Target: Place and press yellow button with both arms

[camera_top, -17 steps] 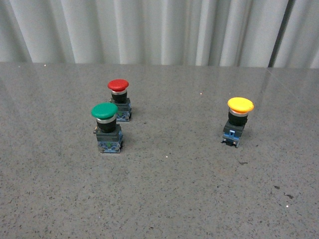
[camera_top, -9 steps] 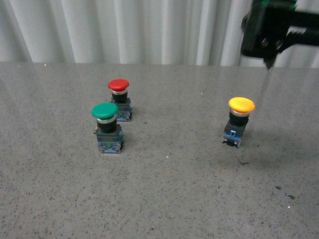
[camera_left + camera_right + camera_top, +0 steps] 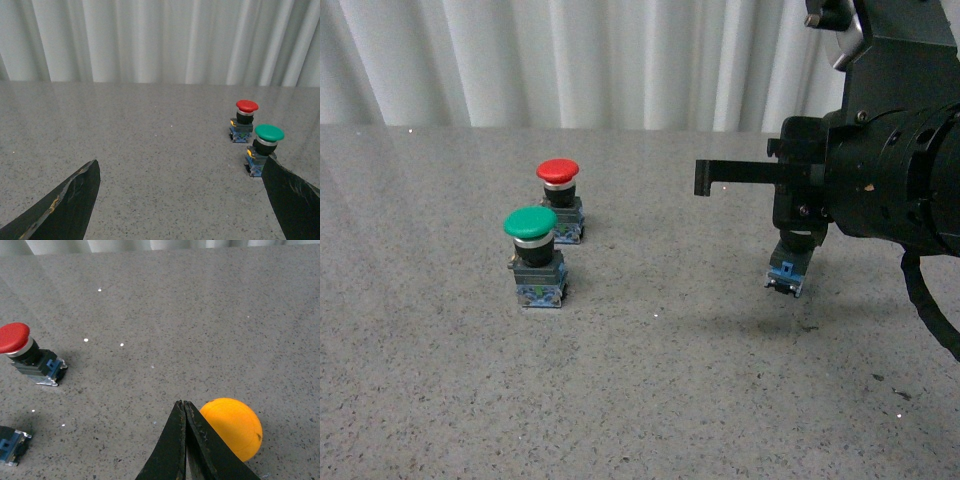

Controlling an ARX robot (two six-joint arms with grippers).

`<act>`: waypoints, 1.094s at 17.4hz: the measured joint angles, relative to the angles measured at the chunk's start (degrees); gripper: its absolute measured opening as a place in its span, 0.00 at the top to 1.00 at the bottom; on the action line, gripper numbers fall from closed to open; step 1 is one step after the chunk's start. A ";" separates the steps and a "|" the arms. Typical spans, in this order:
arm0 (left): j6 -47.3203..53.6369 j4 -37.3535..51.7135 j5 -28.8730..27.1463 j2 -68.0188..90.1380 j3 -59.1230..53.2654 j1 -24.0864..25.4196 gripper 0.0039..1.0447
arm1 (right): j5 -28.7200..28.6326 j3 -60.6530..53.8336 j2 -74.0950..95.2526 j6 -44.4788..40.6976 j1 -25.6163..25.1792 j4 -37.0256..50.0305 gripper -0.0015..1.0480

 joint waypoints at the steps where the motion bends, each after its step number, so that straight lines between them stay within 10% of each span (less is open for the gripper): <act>1: 0.00 0.00 0.00 0.00 0.00 0.00 0.06 | 0.07 0.00 0.13 0.00 -0.07 0.02 0.98; 19: 0.00 0.00 0.00 0.00 0.00 0.00 0.06 | 0.13 0.31 1.49 0.31 -0.96 -1.05 0.98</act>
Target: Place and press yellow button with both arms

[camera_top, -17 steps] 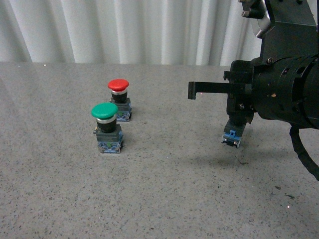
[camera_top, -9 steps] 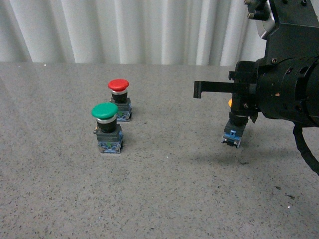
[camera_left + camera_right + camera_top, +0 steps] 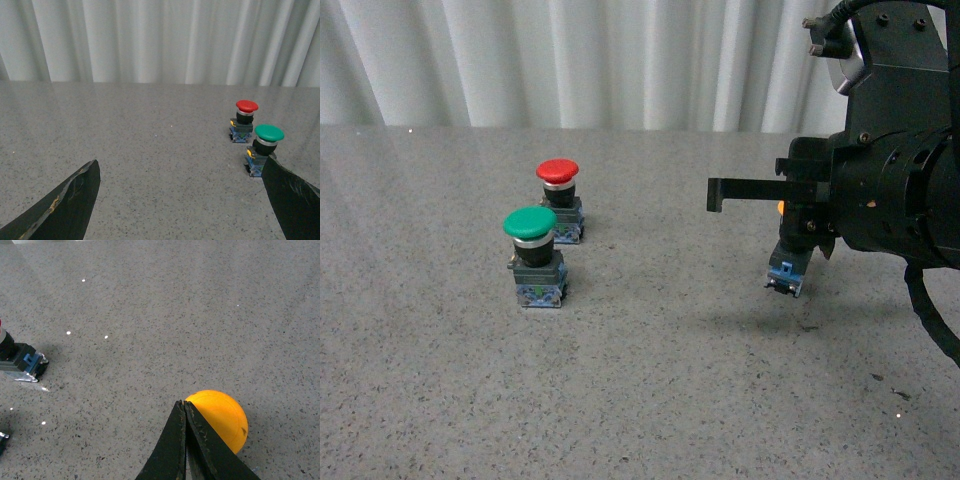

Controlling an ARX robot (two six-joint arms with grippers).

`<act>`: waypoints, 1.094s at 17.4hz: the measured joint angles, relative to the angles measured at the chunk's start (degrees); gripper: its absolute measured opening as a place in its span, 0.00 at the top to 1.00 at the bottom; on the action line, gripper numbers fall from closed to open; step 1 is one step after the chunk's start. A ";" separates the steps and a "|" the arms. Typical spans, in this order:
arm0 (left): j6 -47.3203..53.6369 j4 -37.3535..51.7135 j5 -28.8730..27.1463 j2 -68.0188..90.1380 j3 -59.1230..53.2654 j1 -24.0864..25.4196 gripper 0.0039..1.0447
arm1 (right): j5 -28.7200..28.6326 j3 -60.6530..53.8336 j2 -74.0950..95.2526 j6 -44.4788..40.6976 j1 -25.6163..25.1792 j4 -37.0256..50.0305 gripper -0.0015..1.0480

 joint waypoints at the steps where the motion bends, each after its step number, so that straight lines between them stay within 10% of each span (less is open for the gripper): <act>1: 0.00 0.02 0.00 0.00 0.00 0.00 0.06 | 0.00 0.00 0.37 0.04 0.00 0.00 0.98; 19: 0.00 0.00 0.00 0.00 0.00 0.00 0.06 | -6.51 -0.20 3.54 -3.50 -3.06 1.92 0.98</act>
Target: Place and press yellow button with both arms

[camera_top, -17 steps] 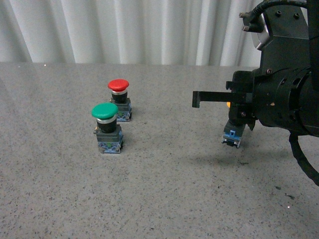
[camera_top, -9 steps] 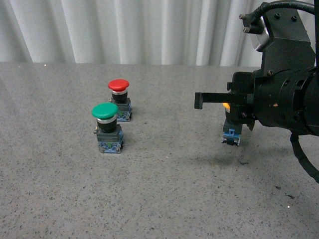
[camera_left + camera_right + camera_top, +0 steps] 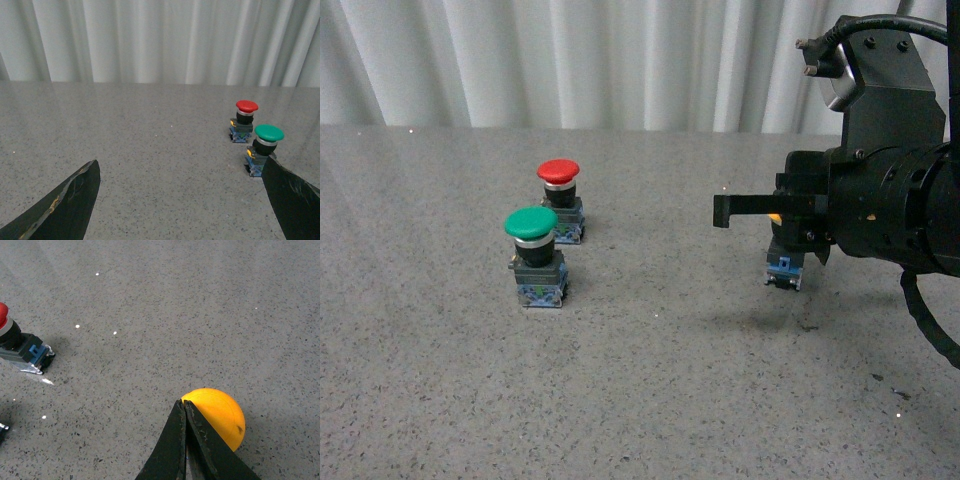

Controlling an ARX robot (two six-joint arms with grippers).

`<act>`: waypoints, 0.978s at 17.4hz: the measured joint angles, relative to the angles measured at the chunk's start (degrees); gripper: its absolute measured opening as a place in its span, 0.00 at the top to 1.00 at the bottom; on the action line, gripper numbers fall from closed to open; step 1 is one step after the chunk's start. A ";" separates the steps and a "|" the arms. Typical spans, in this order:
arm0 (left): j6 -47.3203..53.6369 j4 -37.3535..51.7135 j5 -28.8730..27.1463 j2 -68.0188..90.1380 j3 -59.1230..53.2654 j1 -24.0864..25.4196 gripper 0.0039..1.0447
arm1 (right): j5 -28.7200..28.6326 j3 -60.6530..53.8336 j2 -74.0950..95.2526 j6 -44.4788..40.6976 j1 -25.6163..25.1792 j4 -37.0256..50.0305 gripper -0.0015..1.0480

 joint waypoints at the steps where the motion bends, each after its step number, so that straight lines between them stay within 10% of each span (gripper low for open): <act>1: 0.00 0.00 0.00 0.00 0.00 0.00 0.06 | 0.00 0.00 -0.04 -0.02 0.00 -0.02 0.98; 17: 0.00 0.02 0.00 0.00 0.00 0.00 0.06 | -5.16 -9.53 -21.53 3.63 2.82 6.14 0.98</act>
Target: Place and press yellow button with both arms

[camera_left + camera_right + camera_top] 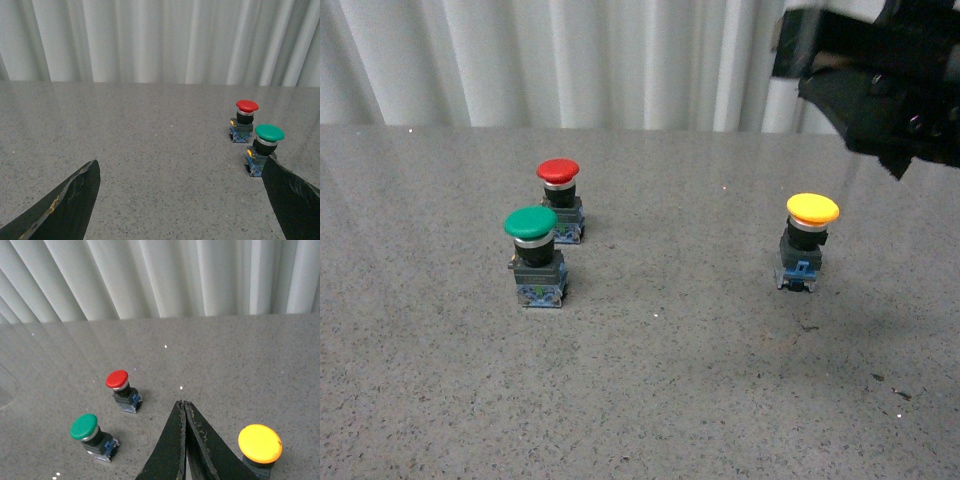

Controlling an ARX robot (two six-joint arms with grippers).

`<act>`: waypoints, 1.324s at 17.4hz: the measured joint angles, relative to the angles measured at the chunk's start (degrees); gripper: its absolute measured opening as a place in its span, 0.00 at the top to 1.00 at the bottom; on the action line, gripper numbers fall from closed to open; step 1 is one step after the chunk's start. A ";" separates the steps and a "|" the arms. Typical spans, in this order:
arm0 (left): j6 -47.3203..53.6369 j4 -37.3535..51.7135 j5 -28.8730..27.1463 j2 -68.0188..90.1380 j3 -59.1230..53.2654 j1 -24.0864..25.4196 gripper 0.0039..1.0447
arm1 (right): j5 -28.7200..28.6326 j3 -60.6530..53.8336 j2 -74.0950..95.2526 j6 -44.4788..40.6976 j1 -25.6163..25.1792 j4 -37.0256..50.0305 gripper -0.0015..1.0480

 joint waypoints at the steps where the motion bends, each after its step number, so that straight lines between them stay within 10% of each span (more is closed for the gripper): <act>1: 0.00 0.00 0.00 0.00 0.00 0.00 0.06 | -0.04 -1.51 -4.48 0.90 0.20 -0.39 0.98; 3: 0.00 -0.02 0.00 0.00 0.00 0.00 0.06 | 2.05 -6.14 -15.23 0.72 0.00 -2.34 0.98; 5: 0.00 -0.02 -0.02 0.00 0.00 0.00 0.06 | 15.80 -15.04 -29.48 -7.69 -4.52 -8.59 0.98; 9: 0.00 -0.02 -0.02 0.00 0.00 0.00 0.06 | -0.07 -28.24 -61.24 -12.85 -26.16 -25.07 0.98; 23: 0.00 0.02 0.00 0.00 0.00 0.00 0.06 | -1.57 -35.65 -78.23 -13.88 -25.64 -33.27 0.98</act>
